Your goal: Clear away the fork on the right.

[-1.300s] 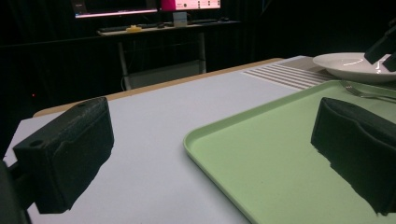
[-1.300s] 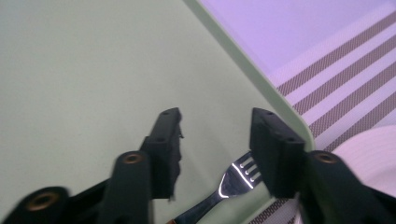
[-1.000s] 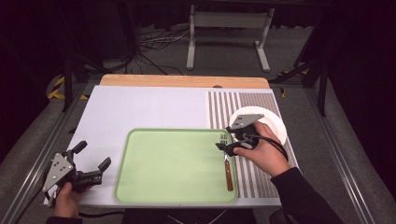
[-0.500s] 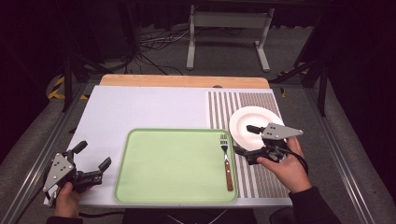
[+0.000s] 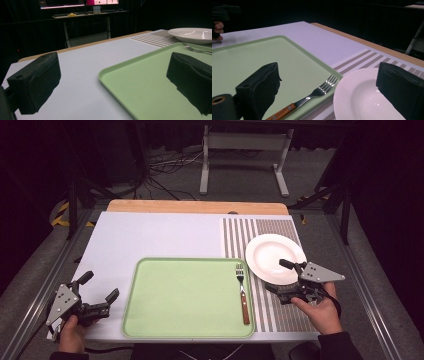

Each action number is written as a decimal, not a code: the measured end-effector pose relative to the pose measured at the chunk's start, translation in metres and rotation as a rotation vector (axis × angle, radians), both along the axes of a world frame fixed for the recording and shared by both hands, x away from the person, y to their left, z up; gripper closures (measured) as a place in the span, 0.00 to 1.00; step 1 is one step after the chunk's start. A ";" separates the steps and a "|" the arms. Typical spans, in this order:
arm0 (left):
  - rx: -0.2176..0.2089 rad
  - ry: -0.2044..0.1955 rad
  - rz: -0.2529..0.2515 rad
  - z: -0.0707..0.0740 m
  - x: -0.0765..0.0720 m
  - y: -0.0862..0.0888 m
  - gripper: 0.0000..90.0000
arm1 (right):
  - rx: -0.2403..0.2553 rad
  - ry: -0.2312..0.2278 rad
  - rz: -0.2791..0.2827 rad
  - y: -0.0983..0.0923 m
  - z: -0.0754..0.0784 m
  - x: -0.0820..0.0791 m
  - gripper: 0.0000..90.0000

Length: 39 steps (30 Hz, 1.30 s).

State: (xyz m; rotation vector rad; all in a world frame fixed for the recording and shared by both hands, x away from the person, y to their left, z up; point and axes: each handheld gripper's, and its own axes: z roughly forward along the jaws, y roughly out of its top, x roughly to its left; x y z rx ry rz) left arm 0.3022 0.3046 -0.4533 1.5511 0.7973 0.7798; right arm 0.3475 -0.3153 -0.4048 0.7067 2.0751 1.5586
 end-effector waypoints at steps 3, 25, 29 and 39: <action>-0.003 -0.004 0.002 0.000 0.000 0.000 0.00 | 0.012 -0.005 0.001 -0.004 -0.005 -0.001 0.06; -0.013 -0.014 -0.006 0.001 -0.001 0.000 0.00 | 0.049 0.007 -0.042 -0.027 -0.045 -0.004 0.04; -0.015 -0.016 -0.010 0.001 -0.001 0.001 0.00 | 0.050 0.014 -0.055 -0.027 -0.046 -0.004 0.04; -0.026 -0.020 -0.013 0.001 -0.001 0.001 0.00 | 0.060 0.053 -0.098 -0.029 -0.048 -0.003 0.04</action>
